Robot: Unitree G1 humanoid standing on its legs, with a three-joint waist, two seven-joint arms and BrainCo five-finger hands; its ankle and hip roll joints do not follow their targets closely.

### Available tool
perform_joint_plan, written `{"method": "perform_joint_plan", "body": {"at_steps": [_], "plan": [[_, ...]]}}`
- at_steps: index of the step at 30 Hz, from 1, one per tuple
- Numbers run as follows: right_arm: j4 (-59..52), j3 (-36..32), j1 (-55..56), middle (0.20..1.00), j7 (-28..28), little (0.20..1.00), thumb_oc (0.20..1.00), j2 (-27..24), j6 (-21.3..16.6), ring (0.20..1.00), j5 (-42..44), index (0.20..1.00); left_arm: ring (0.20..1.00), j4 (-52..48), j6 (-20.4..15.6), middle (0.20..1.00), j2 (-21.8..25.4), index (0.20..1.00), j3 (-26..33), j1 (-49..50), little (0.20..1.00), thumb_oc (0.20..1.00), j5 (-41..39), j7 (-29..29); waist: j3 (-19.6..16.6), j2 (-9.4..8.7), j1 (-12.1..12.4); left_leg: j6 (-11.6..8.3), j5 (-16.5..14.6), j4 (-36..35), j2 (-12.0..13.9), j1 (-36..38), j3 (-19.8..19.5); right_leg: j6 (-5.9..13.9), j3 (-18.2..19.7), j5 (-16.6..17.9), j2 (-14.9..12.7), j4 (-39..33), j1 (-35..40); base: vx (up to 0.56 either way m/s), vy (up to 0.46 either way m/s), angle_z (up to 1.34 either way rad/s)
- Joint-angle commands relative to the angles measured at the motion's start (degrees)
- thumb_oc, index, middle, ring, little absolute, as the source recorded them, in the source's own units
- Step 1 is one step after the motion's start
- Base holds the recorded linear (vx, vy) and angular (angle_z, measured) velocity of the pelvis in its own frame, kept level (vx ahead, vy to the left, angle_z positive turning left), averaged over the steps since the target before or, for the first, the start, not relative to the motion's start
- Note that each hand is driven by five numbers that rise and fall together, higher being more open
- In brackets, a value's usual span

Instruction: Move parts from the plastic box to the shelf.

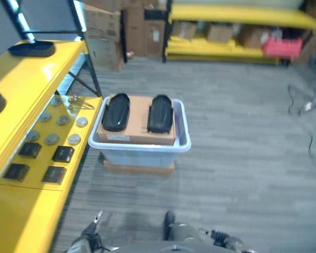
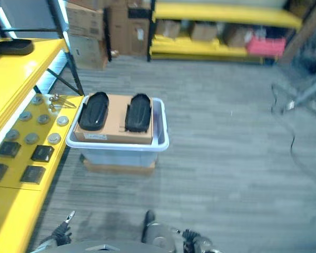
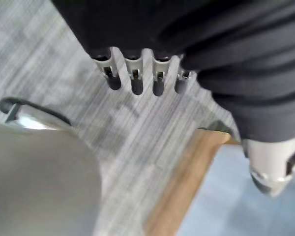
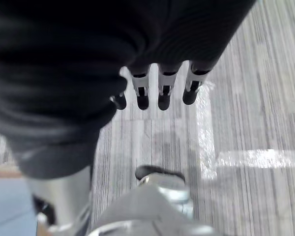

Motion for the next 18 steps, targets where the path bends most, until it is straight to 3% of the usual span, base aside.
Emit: {"method": "perform_joint_plan", "body": {"at_steps": [1, 4, 5, 6, 7, 14, 18], "plan": [[0.03, 0.68, 1.42, 1.000, -1.13, 1.000, 1.000, -5.65, 0.98, 1.000, -1.04, 1.000, 1.000, 0.85, 0.78, 1.000, -0.35, 1.000, 2.17, -0.92, 1.000, 1.000, -1.83, 1.78, 1.02, 2.73, -2.32, 5.67, 5.13, -24.72, 6.57, -2.15, 3.81, 12.34, 2.30, 9.91, -1.38, -22.61, 14.04, 0.16, 0.025, -0.25], [0.16, 0.45, 1.90, 1.000, -1.09, 1.000, 1.000, -5.57, 1.05, 1.000, -2.39, 1.000, 1.000, 1.27, 0.75, 1.000, -0.01, 1.000, 2.23, -0.83, 1.000, 1.000, -1.33, 1.80, 0.82, 3.09, -2.51, 5.21, 6.43, -34.59, 6.89, -0.53, 5.23, 13.10, 1.80, 9.70, -1.40, -23.51, 14.76, 0.12, 0.084, -0.14], [-0.02, 0.57, 2.46, 1.000, -1.59, 1.000, 1.000, -5.53, 1.56, 1.000, -2.02, 1.000, 1.000, 1.34, 1.68, 1.000, 0.16, 1.000, 2.17, -1.35, 1.000, 1.000, -0.67, 1.81, 0.39, 3.44, -3.13, 4.63, 8.33, -38.93, 7.81, 0.53, 5.92, 13.44, 1.42, 9.95, -1.72, -24.17, 14.93, 0.15, 0.214, -0.20], [0.21, 1.04, 2.67, 1.000, -2.30, 1.000, 1.000, -5.15, 1.65, 1.000, -2.01, 1.000, 1.000, 1.70, 2.25, 1.000, 0.20, 1.000, 1.90, -2.41, 1.000, 1.000, -0.83, 1.90, -0.30, 4.03, -3.38, 5.17, 6.02, -45.48, 6.53, 5.25, 3.92, 13.96, 1.39, 9.29, -2.22, -23.57, 14.62, 0.13, 0.233, -0.06], [0.65, 1.16, 2.76, 1.000, -2.34, 1.000, 1.000, -4.93, 1.38, 1.000, -2.37, 1.000, 1.000, 1.95, 2.09, 1.000, 0.07, 1.000, 1.83, -2.71, 1.000, 1.000, -1.07, 2.01, -0.89, 4.30, -3.56, 5.00, 5.82, -47.50, 6.09, 6.76, 2.99, 14.12, 1.40, 9.14, -2.31, -23.44, 14.16, 0.09, 0.201, 0.06], [1.96, 2.23, 4.01, 1.000, -1.49, 1.000, 1.000, -2.40, -1.70, 1.000, -3.16, 1.000, 1.000, 1.47, 1.86, 1.000, -0.44, 1.000, 1.39, -2.19, 1.000, 1.000, -0.83, 2.63, -2.93, 5.11, -3.26, 4.33, 5.26, -52.50, 4.79, 10.56, 2.04, 15.32, 1.12, 9.28, -2.81, -25.32, 14.98, 0.06, 0.066, 0.03], [1.83, 3.16, 3.75, 1.000, -1.53, 1.000, 1.000, -1.78, -1.18, 1.000, -4.31, 1.000, 1.000, 2.15, 1.39, 1.000, -0.79, 1.000, 0.99, -0.88, 1.000, 1.000, 0.31, 2.11, -3.94, 5.50, -2.95, 4.73, 5.17, -54.39, 4.22, 11.56, 2.29, 15.71, 1.40, 9.46, -2.86, -26.08, 14.90, 0.05, 0.058, 0.03]]}}
